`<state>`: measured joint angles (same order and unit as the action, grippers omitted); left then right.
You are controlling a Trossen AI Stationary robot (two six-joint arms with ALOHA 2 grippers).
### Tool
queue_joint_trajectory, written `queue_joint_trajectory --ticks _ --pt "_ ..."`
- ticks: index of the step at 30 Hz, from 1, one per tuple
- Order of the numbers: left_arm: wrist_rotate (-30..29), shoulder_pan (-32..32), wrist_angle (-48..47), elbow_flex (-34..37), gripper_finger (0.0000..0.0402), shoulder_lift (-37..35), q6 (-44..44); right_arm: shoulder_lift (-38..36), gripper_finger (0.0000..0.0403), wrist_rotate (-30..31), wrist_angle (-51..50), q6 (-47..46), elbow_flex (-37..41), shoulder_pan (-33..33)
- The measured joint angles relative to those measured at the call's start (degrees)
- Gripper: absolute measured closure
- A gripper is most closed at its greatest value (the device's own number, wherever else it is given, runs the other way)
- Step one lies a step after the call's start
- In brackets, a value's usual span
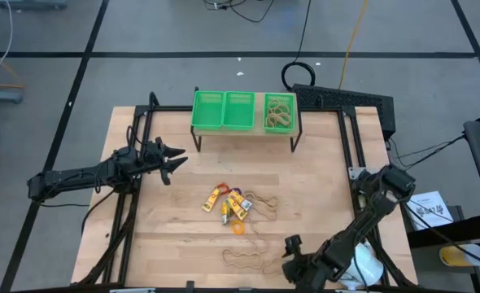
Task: Pick & Place Office Desk Supplies
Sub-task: Put the brown rubber band into the right green bin on the shelf
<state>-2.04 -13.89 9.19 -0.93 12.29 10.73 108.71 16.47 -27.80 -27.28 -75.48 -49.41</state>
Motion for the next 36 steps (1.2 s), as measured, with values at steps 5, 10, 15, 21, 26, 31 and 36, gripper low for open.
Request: queue_joint_trajectory --ticks 5,10,15,21,26,31,36 --pt "0.02 0.0 0.04 0.0 0.0243 0.02 -0.01 4.12 0.011 0.25 0.37 2.94 0.0 0.77" --pt "0.0 0.0 0.02 0.0 0.0243 0.0 0.01 5.05 0.0111 -0.37 0.29 2.92 -0.15 2.29" --pt "0.0 0.0 -0.01 0.0 0.0243 0.01 -0.01 4.89 0.0119 -4.28 0.32 2.93 -0.15 3.99" --pt "0.02 0.0 0.01 0.0 0.0243 0.01 -0.01 4.92 0.0183 -7.82 0.32 3.12 -0.11 5.99" --pt "0.0 0.0 0.0 0.0 0.0243 0.02 -0.01 4.96 0.0263 -7.82 0.16 6.89 -0.04 7.36" --pt "0.01 0.0 0.02 0.0 0.0243 0.01 -0.01 4.96 0.0339 -8.39 0.2 12.3 -0.04 9.09" --pt "0.02 0.0 0.0 0.0 0.0243 0.0 -0.01 4.98 0.0397 -10.15 0.43 15.7 -0.02 10.86"
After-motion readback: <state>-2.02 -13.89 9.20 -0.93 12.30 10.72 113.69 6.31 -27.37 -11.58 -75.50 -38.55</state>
